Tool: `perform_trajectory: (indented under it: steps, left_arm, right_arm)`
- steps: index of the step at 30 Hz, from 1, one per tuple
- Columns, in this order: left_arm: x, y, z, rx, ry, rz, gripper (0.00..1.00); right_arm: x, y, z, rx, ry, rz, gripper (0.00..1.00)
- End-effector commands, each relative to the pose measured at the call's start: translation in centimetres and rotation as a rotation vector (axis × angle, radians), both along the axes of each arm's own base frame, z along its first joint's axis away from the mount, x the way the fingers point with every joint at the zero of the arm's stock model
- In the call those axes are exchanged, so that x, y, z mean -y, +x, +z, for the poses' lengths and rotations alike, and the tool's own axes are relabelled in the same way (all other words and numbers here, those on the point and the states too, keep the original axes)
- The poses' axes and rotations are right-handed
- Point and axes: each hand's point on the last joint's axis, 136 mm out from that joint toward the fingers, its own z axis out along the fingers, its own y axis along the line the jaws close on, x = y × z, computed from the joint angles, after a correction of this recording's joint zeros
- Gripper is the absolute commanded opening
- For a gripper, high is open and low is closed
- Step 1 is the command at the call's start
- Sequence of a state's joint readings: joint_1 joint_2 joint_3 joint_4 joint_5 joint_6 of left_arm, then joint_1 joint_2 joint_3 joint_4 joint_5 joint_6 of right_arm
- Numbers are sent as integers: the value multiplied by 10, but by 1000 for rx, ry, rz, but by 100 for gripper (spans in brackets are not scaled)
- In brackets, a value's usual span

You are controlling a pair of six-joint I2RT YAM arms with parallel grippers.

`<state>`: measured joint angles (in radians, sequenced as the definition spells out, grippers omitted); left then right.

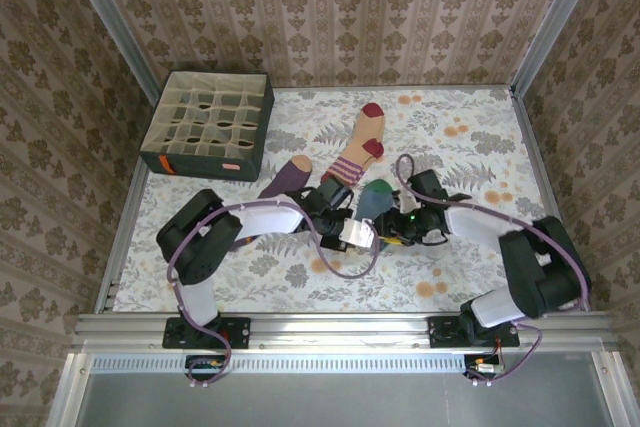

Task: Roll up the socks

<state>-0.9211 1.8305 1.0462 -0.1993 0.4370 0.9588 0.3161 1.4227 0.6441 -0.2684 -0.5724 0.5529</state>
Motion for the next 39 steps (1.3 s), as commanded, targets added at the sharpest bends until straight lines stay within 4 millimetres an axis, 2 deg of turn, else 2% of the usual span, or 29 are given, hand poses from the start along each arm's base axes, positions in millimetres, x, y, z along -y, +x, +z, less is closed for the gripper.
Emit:
perform_trajectory:
  steps: [1,5,9,14,17,25,33,36,39]
  left_arm:
    - [-33,-47,-18,-298,175,-28,0]
    - [-27,-49,-10,-337,193,-43,0]
    - [-24,-47,-9,-303,176,-70,0]
    - [-20,-48,-13,-184,152,-112,0]
    - [-17,-47,-13,-108,138,-120,0]
    - [-8,-48,-3,51,75,-139,0]
    - [-5,-60,-7,56,111,-190,0]
    - [-1,-66,-5,-31,142,-184,0]
    - [2,-73,-2,-189,193,-172,0]
  right_arm:
    - [19,8,11,97,-65,-76,43]
    - [21,2,6,107,-47,-105,44]
    - [17,-3,-4,72,-8,-118,43]
    - [16,2,-18,25,-27,-128,32]
    - [14,7,-33,-32,-47,-127,31]
    - [19,21,-58,-122,-163,-119,16]
    - [14,36,-69,-122,-164,-114,9]
    - [8,44,-65,-86,-125,-112,7]
    - [1,52,-56,-41,-79,-107,5]
